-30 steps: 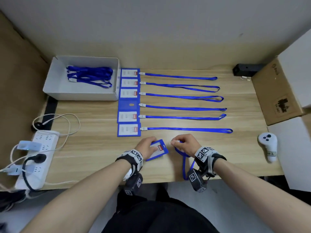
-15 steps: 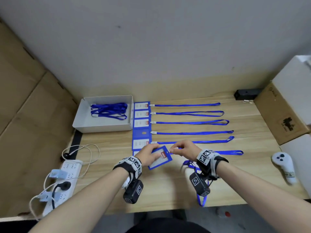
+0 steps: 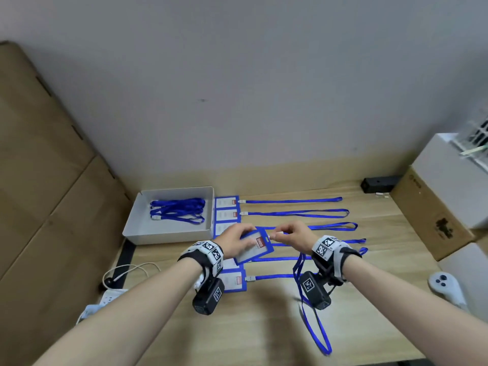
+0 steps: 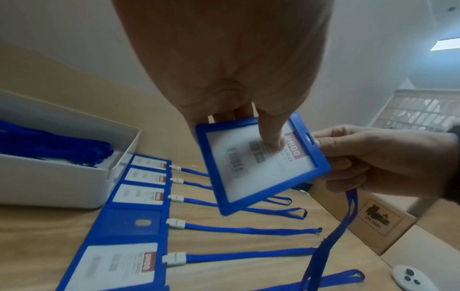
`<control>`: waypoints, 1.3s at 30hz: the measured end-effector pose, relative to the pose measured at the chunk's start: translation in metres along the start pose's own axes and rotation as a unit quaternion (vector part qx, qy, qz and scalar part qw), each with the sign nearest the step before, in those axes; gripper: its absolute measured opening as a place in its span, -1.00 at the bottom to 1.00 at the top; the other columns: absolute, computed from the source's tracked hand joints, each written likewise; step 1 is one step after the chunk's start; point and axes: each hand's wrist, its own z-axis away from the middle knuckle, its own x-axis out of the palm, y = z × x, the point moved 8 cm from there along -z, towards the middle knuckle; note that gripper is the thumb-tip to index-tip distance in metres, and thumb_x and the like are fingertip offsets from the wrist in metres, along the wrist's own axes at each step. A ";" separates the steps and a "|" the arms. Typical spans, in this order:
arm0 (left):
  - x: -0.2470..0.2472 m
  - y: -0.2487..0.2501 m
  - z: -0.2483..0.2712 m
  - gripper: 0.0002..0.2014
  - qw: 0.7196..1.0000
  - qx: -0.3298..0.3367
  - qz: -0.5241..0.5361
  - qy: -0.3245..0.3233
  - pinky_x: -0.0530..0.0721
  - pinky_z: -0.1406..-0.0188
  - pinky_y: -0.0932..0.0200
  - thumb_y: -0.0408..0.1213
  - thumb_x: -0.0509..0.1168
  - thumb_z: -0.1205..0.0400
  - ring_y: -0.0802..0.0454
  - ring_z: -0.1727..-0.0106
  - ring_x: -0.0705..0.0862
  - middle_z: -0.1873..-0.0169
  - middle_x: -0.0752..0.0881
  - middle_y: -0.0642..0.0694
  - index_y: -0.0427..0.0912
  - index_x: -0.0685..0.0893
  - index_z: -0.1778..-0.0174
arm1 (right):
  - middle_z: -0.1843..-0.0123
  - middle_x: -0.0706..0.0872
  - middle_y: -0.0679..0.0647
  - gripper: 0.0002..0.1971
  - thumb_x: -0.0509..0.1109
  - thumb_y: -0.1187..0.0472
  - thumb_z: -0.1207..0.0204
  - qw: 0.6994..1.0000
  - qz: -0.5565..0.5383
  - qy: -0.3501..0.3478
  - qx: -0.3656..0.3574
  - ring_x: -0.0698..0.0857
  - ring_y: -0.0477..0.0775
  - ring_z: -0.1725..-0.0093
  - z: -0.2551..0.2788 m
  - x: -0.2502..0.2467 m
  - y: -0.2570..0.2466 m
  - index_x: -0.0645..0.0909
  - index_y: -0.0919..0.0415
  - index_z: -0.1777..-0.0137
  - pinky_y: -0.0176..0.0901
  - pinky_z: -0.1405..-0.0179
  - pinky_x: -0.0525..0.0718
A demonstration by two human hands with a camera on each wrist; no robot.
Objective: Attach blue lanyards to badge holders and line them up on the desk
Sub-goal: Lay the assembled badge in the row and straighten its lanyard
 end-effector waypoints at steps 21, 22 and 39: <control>-0.038 0.007 -0.005 -0.77 0.997 0.002 -0.076 0.007 0.73 -0.08 -0.07 -0.08 0.37 -0.62 0.07 -0.04 0.72 -0.01 0.75 -0.01 -0.03 0.69 -0.17 | 0.21 0.66 -0.04 -0.77 0.25 0.32 -0.69 0.995 0.062 -0.084 0.001 0.51 -0.13 0.32 -0.001 0.006 -0.043 0.70 0.10 -0.18 -0.35 0.36 0.47; -0.038 0.007 -0.003 -0.77 0.997 0.001 -0.079 0.009 0.75 -0.06 -0.04 -0.08 0.38 -0.62 0.09 -0.03 0.73 0.00 0.76 0.02 -0.02 0.70 -0.16 | 0.19 0.65 -0.05 -0.79 0.26 0.33 -0.67 0.994 0.066 -0.088 -0.002 0.53 -0.13 0.27 -0.001 0.013 -0.042 0.68 0.07 -0.12 -0.37 0.32 0.49; 0.011 -0.112 0.054 -0.69 0.978 -0.195 0.048 0.062 0.69 0.01 0.12 0.07 0.55 -0.42 0.08 -0.01 0.72 0.00 0.76 0.06 0.01 0.77 0.02 | 0.48 0.65 -0.11 -0.68 0.34 0.24 -0.65 0.996 0.044 -0.035 0.065 0.51 -0.12 0.45 0.003 0.101 0.036 0.66 0.08 0.37 -0.25 0.35 0.49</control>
